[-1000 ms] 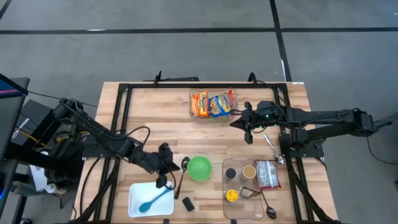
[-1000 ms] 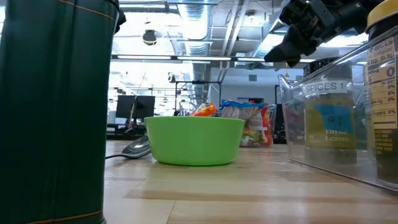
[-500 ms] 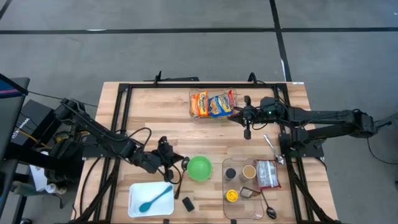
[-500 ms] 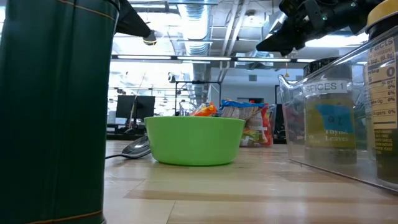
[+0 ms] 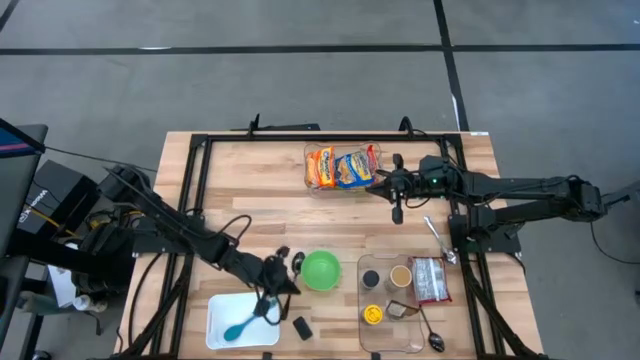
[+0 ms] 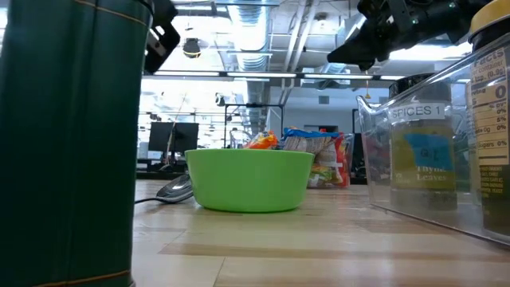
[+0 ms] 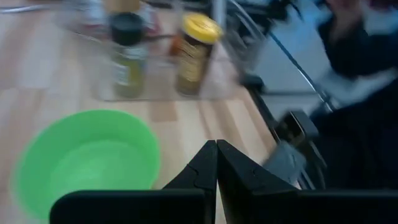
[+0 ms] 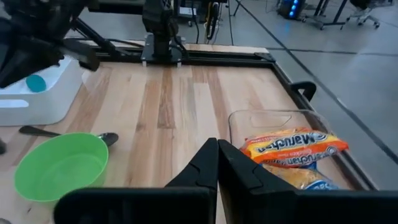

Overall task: Pick & Place Food Item
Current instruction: Put the red seasoning into the bottom transparent bin

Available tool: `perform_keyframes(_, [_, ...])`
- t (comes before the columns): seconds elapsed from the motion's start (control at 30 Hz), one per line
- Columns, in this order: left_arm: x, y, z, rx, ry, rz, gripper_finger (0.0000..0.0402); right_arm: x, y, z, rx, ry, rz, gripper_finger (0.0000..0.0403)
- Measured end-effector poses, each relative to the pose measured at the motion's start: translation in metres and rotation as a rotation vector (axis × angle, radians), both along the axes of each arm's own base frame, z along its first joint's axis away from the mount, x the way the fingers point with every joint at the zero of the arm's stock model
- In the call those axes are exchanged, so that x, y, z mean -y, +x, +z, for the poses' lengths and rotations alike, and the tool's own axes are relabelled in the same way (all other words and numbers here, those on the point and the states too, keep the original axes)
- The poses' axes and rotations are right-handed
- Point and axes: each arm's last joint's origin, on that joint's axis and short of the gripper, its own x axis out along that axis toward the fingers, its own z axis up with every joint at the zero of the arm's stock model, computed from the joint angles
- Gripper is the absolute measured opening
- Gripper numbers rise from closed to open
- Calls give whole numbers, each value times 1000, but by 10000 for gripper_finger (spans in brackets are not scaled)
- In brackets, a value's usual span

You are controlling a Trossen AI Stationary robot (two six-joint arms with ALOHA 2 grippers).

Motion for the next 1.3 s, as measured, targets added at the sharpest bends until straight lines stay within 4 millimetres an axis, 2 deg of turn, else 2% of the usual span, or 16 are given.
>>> perform_keyframes(0.23, [15, 1, -20, 48, 218, -261, 3, -2, 0, -2, -14, 40, -3, 0])
perform_keyframes(0.37, [15, 2, -16, 90, 274, -288, 3, -5, 0, -2, -13, 39, 16, 0])
perform_keyframes(0.5, [18, 10, -1, 129, 258, -279, 1, -7, 1, -1, -9, 38, 25, 0])
perform_keyframes(0.93, [32, 25, 35, 19, 313, -305, 0, -7, 1, -1, -11, 39, 24, 0])
perform_keyframes(1.03, [38, 26, 33, -5, 343, -322, 0, -7, 1, -1, -11, 39, 25, 0])
perform_keyframes(1.3, [60, 42, 23, -81, 420, -364, 0, -7, 1, -2, -14, 40, 24, 0])
